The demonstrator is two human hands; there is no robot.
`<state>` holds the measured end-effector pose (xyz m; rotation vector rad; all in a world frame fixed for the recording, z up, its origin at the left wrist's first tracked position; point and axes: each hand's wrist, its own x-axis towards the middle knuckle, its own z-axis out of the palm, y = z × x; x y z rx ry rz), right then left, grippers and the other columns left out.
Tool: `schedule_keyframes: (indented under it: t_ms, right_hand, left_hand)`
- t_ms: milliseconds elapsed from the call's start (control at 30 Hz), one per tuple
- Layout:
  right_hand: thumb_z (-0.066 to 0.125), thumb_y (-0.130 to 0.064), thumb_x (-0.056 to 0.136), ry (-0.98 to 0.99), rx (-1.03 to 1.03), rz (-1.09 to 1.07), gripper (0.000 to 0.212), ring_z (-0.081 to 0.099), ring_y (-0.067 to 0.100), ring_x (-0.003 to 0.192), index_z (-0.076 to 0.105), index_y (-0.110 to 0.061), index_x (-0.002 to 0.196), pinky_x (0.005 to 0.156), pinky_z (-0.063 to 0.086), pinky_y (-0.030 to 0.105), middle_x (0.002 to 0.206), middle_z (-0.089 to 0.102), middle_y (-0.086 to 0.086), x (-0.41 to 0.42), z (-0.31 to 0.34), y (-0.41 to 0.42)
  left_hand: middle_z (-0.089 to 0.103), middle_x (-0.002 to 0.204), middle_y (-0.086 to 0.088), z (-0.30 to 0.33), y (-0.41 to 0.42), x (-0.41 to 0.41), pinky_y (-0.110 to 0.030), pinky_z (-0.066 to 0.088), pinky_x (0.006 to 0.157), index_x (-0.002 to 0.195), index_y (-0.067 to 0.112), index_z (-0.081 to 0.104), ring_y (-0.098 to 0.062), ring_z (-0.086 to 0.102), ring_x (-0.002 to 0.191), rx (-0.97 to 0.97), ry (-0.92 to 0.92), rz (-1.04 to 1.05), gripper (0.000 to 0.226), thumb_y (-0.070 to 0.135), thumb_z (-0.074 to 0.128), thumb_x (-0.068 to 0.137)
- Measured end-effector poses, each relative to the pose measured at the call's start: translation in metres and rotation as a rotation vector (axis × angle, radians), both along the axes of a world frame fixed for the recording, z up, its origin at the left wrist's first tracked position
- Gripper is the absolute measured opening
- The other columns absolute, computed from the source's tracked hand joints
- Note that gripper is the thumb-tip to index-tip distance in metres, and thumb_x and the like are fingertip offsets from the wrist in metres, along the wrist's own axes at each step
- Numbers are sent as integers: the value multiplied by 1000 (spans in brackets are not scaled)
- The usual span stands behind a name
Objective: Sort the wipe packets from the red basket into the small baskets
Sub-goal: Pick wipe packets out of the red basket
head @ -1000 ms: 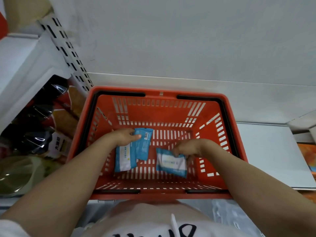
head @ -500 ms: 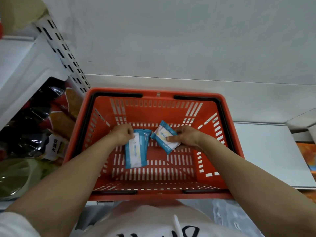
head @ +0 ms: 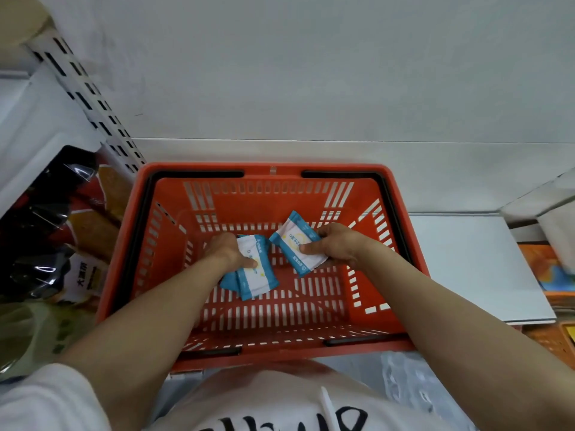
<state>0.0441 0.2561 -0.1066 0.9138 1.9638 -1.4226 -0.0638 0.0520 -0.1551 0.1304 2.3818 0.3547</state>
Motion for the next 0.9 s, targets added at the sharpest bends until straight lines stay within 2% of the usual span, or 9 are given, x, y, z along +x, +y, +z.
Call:
schedule_keyframes:
  t_ms: [100,233,333,400,500,567,700,800,900]
  right_hand:
    - [79,-19,82,48,11,-105,34,72,18,92,60,-14,109,83,60,36,103,72,6,7,7,4]
    - [80,-20,81,138,-36,-245,35,72,21,93,60,-17,110,85,60,42,105,72,6,21,23,6]
    - [74,-26,88,297,-80,-410,32,74,22,90,60,-15,114,84,60,45,106,73,7,35,39,1]
    - [67,-30,92,422,-89,-515,29,74,22,89,61,-12,114,83,60,42,107,73,9,46,49,-5]
    - [67,-28,93,580,40,-608,20,73,24,90,65,-12,105,83,60,43,103,73,11,60,59,-10]
    - [71,-25,89,662,105,-683,18,72,28,89,65,-13,101,83,59,49,100,73,14,74,65,-11]
    - [73,-12,87,743,68,-814,41,73,30,88,54,-17,122,76,61,47,106,69,15,115,84,-10]
    - [71,-3,87,809,9,-903,55,72,32,93,47,-18,134,79,60,45,110,68,18,157,91,0]
    - [66,1,88,838,-38,-1035,43,71,30,97,53,-10,127,79,60,43,112,69,16,214,98,16]
  left_hand:
    - [67,96,-1,7,2,-3,-30,49,70,98,13,66,-18,63,84,158,-82,40,44,30,90,65]
    - [75,99,-7,20,9,-3,-43,58,84,107,12,67,-23,73,86,563,-287,251,46,9,88,66]
    - [74,98,-8,38,20,4,-35,59,73,98,16,67,-20,73,82,772,-320,314,28,8,81,75]
    - [74,90,-4,48,28,11,-28,58,62,93,18,67,-15,73,72,828,-315,305,20,13,79,78]
    - [76,94,-6,57,39,19,-34,59,74,98,15,71,-18,74,80,882,-308,282,23,21,80,77]
    - [75,94,-7,66,46,28,-32,59,73,97,13,72,-18,74,80,927,-298,277,22,22,79,78]
    - [75,89,-5,99,61,61,-25,57,58,92,11,71,-13,73,70,1036,-240,284,15,21,76,82]
    - [73,79,3,125,78,101,-20,54,53,89,11,69,-8,72,65,1112,-176,222,10,19,75,84]
    - [74,84,2,145,101,155,-21,55,57,94,10,70,-9,72,69,1170,-148,132,14,17,75,84]
